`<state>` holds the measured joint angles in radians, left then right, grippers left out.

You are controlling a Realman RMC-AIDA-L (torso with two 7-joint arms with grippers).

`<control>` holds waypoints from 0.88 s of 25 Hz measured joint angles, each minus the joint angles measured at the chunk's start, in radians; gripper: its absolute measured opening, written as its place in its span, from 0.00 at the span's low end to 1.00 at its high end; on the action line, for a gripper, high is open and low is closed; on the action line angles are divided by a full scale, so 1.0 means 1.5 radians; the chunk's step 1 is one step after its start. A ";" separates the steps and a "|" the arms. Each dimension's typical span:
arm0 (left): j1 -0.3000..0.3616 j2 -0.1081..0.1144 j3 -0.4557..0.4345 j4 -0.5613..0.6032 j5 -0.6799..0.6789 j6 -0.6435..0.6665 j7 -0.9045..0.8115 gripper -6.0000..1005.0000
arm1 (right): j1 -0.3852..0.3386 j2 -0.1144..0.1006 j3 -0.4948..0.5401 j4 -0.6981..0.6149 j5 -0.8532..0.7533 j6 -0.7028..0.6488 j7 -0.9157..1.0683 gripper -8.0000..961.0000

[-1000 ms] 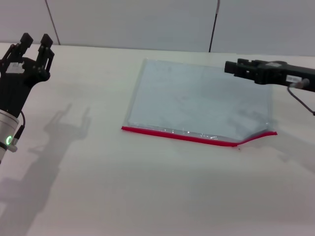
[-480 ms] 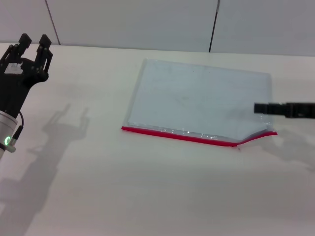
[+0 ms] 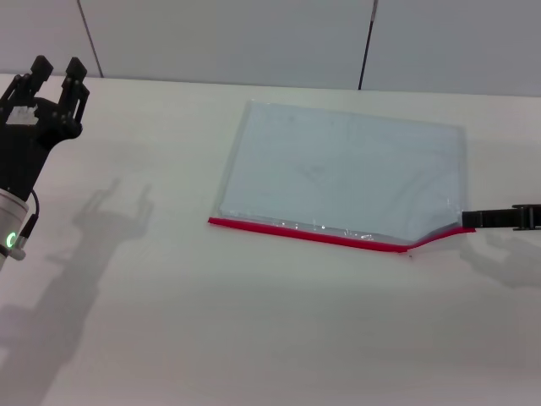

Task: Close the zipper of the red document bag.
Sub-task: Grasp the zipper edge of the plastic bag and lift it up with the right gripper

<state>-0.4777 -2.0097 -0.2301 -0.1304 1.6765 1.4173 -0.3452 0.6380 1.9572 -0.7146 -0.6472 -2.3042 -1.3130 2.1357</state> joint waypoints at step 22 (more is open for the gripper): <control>-0.009 -0.001 0.000 0.000 0.000 -0.008 0.000 0.48 | 0.060 0.010 0.008 0.076 -0.057 0.031 0.013 0.70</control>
<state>-0.4908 -2.0104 -0.2301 -0.1303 1.6764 1.4050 -0.3452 0.7273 1.9724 -0.7021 -0.5331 -2.3894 -1.2668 2.1558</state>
